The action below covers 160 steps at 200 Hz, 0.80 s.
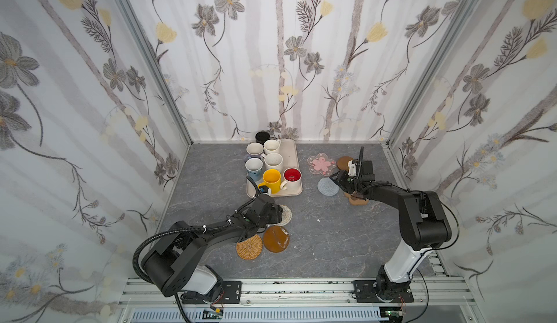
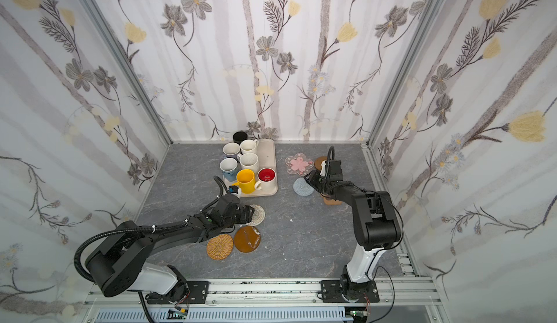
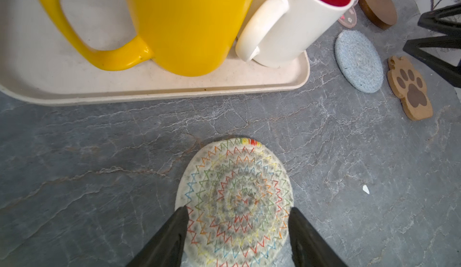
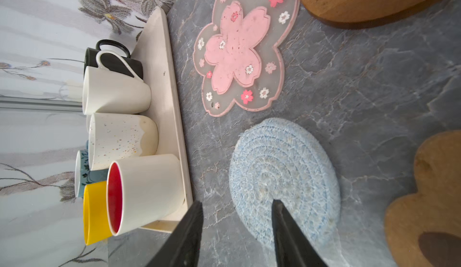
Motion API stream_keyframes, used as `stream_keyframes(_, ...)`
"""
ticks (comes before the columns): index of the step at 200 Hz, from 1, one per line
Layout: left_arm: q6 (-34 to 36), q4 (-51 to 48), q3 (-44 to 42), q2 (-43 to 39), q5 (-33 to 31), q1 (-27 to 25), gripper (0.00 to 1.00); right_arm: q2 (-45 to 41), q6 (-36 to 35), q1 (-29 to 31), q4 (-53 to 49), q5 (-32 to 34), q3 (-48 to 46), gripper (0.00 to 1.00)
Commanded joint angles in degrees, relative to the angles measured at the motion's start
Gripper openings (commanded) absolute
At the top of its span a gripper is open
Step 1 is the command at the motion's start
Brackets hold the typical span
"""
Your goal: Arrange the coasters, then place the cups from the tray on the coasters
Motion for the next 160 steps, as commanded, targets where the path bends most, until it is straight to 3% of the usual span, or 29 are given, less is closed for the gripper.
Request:
stream_keyframes(1,0.6,-2.1,0.6,0.1,-1.8,-0.8,0.64,-3.4,-0.8,0.3,2.8,-0.7,-2.1,0.55)
stream_keyframes(20,1.0,-3.2,1.4,1.2,-2.8,-1.6,0.61,-7.1,-1.5,0.8,3.3,-0.9,-5.0,0.62)
stream_keyframes(87,1.7,-3.9,7.0,9.0,-4.5,-3.5,0.45,-16.9,-3.2,3.6,3.4,-2.4,-12.7,0.64)
stream_keyframes(160,0.4,-3.8,13.8,18.9,-3.4,-8.2,0.31,-26.2,-4.1,4.3,0.2,-2.7,-13.8,0.67)
